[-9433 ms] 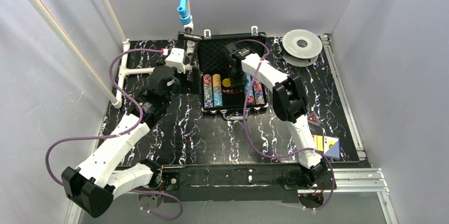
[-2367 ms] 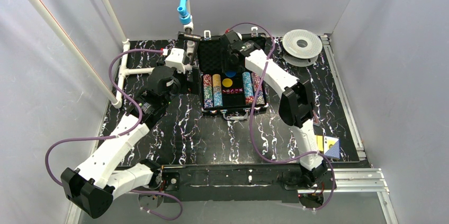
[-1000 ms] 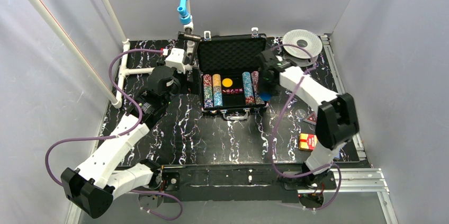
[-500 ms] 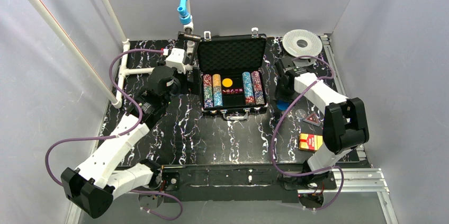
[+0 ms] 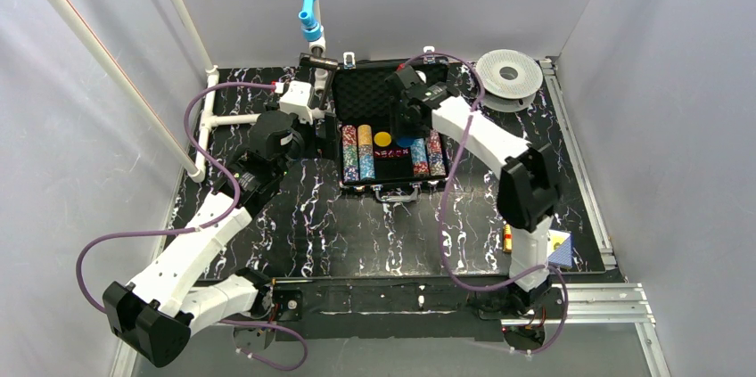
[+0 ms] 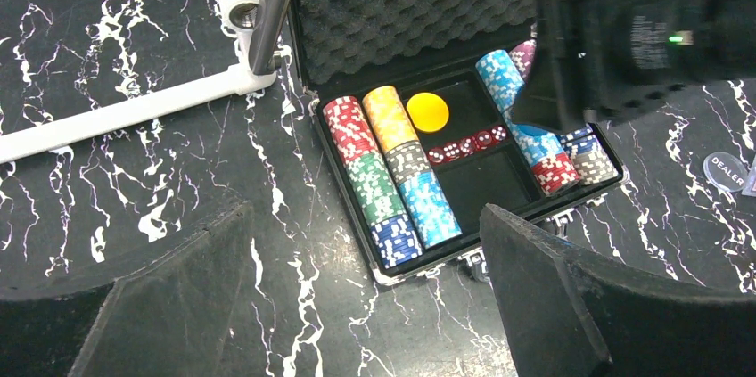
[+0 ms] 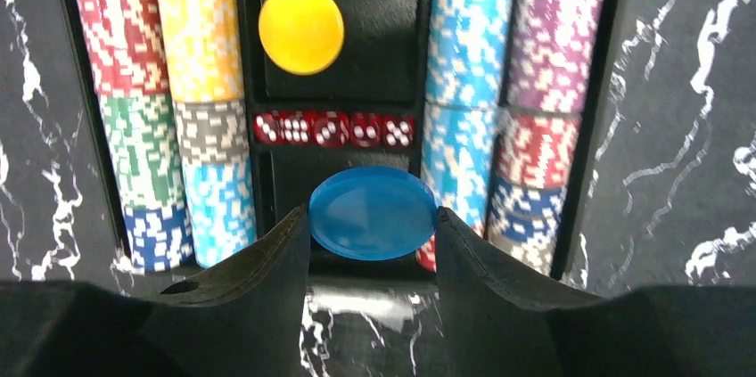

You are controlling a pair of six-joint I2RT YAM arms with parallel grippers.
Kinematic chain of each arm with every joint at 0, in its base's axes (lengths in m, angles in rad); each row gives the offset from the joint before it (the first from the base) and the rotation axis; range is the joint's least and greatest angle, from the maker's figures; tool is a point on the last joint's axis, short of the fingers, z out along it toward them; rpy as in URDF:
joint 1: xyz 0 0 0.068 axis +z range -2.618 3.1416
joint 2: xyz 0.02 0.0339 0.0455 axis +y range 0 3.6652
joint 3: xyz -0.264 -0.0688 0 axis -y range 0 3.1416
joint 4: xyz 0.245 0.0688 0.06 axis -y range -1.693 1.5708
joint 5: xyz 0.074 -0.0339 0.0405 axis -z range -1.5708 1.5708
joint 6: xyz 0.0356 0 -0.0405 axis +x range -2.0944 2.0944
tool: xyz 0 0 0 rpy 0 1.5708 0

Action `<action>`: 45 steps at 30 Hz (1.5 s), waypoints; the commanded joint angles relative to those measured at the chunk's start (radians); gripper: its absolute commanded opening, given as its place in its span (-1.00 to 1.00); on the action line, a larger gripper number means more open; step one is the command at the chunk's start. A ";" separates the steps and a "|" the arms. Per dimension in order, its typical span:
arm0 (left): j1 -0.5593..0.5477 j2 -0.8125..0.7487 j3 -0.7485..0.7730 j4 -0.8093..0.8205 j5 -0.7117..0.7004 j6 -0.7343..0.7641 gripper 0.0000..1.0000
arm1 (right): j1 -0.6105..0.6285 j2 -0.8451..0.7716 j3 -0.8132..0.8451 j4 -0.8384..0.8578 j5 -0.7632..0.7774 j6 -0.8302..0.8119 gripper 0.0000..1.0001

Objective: Pack up texas hold em set

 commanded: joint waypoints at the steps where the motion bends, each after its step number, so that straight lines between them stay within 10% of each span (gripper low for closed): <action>1: -0.004 -0.007 0.032 -0.007 -0.013 0.003 0.99 | -0.005 0.104 0.121 -0.012 0.031 -0.004 -0.97; 16: -0.004 -0.004 0.036 -0.007 -0.004 0.004 0.99 | 0.038 0.008 -0.098 0.011 -0.082 0.050 -0.97; 45: -0.004 0.006 0.037 -0.009 -0.001 0.002 0.99 | 0.065 0.217 0.074 -0.129 -0.004 0.008 -0.75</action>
